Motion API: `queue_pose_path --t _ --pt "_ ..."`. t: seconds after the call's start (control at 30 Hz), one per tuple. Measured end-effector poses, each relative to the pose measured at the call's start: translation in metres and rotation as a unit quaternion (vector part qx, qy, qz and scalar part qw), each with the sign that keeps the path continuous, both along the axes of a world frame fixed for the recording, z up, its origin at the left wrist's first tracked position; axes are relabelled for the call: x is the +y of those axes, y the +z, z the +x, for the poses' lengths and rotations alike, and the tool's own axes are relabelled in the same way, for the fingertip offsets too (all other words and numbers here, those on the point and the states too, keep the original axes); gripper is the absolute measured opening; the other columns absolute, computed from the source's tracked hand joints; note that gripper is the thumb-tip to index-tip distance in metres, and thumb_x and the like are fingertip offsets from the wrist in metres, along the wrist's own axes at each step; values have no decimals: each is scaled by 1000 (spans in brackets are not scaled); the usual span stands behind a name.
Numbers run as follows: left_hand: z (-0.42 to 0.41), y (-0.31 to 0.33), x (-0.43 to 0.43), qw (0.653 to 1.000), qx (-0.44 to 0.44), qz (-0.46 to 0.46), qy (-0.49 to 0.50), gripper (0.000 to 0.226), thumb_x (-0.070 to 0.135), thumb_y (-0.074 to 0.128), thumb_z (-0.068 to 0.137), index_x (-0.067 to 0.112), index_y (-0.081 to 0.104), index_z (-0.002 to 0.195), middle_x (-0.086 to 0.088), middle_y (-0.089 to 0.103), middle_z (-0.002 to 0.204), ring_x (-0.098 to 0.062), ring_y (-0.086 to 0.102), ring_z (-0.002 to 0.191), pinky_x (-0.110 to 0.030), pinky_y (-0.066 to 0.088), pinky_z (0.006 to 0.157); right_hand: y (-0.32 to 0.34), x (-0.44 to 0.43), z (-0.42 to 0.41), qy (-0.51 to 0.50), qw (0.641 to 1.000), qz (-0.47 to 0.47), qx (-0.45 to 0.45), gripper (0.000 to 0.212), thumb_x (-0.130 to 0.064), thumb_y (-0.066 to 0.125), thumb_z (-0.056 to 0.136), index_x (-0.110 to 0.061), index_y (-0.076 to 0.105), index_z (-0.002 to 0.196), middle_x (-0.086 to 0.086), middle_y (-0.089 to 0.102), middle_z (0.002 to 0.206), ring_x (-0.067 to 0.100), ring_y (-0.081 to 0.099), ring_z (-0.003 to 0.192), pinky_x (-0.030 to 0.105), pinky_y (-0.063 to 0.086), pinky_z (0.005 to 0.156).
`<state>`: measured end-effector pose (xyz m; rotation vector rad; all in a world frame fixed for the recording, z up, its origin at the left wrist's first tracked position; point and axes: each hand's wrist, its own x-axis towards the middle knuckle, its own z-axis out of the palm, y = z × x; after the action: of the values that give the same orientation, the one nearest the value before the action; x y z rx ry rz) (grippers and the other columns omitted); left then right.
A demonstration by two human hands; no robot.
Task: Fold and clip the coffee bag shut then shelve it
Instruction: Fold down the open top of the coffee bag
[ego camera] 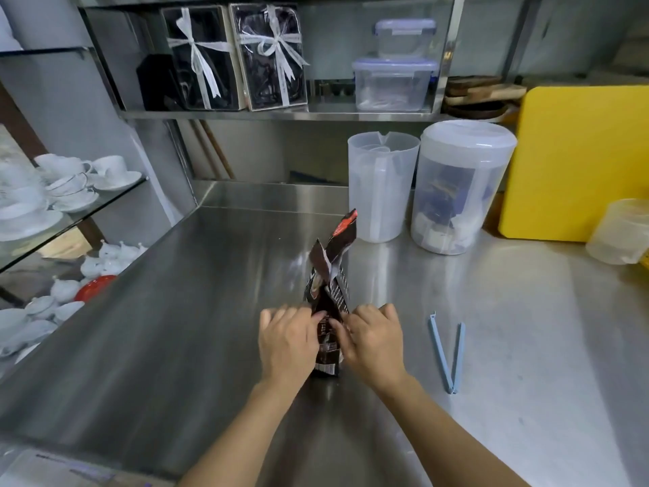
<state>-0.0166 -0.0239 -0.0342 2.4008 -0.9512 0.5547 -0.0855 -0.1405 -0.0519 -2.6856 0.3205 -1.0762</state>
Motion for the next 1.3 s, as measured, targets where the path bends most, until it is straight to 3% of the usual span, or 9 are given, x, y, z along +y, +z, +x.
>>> queue_pose_path --t 0.13,0.23,0.37,0.5,0.7,0.8,0.93,1.1,1.3 --pt "25 1 20 973 181 -135 -55 23 25 54 84 6 65 78 -7 69 77 -19 62 70 -31 42 67 7 -9 -11 71 979 189 20 45 -56 48 81 -17 69 82 2 65 71 14 53 69 33 34 70" --pt "34 10 24 918 307 -241 -69 21 -3 52 85 11 68 87 11 68 79 15 56 70 -4 40 66 12 -23 -8 16 928 367 -64 20 -25 65 80 -9 70 91 3 61 74 3 52 67 21 40 69" --pt "44 15 23 870 405 -257 -110 45 -11 46 85 30 64 80 29 69 73 15 57 75 -3 41 74 23 -35 2 53 902 428 -20 34 -16 69 77 -10 63 110 6 58 91 6 46 66 4 37 63" --pt "43 24 23 872 403 -271 -60 30 -9 51 83 19 63 79 10 65 77 3 57 70 -3 41 64 41 -33 10 140 864 484 -11 38 -17 69 77 -15 62 114 5 59 106 -2 47 68 2 38 68" --pt "25 39 37 825 330 -452 -72 15 7 64 79 23 65 79 2 61 79 -3 54 72 -7 43 68 65 -40 19 171 825 535 -64 33 -5 67 76 -26 65 101 -10 68 91 1 58 81 6 45 74" --pt "19 49 36 863 265 -419 -92 22 4 69 73 25 66 72 3 61 82 0 56 74 -13 43 74 77 -46 24 175 819 542 -66 25 4 64 75 -16 69 89 -17 71 66 -6 62 70 9 47 73" --pt "23 53 34 909 226 -345 -67 23 24 78 65 37 58 68 10 63 92 -16 56 100 -28 41 91 83 -50 28 169 826 535 -48 21 5 67 72 -14 64 64 4 63 72 13 58 71 26 45 81" --pt "19 50 27 932 238 -272 -13 32 27 74 70 37 44 66 11 54 82 -20 39 104 -26 32 78 82 -47 30 165 824 541 -36 23 3 69 71 -15 60 61 11 62 68 26 57 74 41 46 82" --pt "36 68 19 873 298 -386 -24 30 6 72 72 23 52 57 -10 63 66 -18 58 65 -35 47 69 89 -41 27 143 847 508 -70 31 1 71 70 -22 59 53 -15 59 46 2 51 53 21 43 66"
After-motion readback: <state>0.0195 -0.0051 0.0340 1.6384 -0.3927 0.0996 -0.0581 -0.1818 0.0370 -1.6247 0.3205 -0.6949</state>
